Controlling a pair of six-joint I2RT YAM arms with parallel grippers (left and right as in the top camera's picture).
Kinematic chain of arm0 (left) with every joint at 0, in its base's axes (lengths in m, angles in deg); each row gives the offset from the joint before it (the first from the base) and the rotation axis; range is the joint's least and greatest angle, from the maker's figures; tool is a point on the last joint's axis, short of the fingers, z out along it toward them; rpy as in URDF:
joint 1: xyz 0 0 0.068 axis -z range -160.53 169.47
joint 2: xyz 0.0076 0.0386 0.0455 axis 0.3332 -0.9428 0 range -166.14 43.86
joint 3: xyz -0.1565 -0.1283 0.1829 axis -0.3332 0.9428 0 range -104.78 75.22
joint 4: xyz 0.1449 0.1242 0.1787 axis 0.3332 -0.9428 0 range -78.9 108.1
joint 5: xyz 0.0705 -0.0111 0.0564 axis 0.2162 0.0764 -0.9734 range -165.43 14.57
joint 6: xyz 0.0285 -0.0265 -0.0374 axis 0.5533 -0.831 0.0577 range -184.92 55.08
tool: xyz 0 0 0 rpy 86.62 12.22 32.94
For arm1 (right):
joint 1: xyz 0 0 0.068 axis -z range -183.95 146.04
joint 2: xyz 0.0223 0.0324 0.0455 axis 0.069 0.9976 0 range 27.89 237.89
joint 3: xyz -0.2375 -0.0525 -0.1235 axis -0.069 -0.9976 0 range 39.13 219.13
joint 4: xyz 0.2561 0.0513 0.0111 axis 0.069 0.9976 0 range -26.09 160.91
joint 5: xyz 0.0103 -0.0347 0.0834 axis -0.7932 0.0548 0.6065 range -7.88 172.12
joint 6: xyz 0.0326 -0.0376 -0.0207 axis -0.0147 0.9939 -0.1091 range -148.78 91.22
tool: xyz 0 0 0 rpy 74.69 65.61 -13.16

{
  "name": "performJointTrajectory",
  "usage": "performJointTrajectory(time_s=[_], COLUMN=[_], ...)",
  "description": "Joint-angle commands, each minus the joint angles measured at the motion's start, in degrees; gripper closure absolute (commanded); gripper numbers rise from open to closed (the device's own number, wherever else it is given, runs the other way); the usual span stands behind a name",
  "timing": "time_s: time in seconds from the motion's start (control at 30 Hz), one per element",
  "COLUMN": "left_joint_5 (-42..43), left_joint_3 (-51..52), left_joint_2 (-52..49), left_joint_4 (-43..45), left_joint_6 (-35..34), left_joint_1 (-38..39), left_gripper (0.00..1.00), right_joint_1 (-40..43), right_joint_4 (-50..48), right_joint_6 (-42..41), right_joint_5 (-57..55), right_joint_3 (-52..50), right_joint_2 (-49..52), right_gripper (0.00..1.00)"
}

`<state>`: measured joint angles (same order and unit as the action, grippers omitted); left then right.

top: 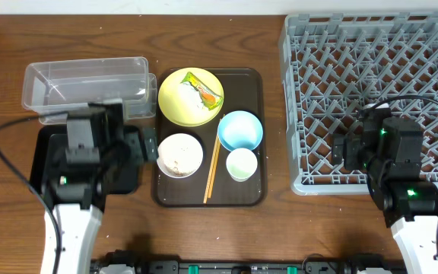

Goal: Sort waste into correct bins and load items into the dishwasher rack
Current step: 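Grasp the white tissue on the yellow plate with the left gripper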

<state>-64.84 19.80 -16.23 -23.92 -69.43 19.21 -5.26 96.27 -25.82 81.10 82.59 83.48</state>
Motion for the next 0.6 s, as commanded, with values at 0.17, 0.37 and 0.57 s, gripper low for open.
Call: performJointTrajectory(time_s=[0.17,0.37,0.57], left_joint_5=[0.8,0.8,0.8], left_joint_3=[-14.7,-18.0,-18.0], left_joint_2=[-14.6,-25.0,-33.6], left_joint_4=[1.6,10.2,16.6], left_joint_6=[-0.3,-1.1,-7.6], left_joint_1=[2.6,6.4,9.4], left_gripper=[0.02,0.02,0.02], right_joint_1=[-0.1,-0.1,-0.1], right_joint_4=[0.0,0.1,0.1], right_joint_6=[-0.8,-0.8,-0.8], right_joint_5=[0.4,0.4,0.4], right_joint_3=[1.5,1.5,1.5], right_joint_2=[-0.6,-0.6,-0.6], right_gripper=[0.01,0.01,0.01])
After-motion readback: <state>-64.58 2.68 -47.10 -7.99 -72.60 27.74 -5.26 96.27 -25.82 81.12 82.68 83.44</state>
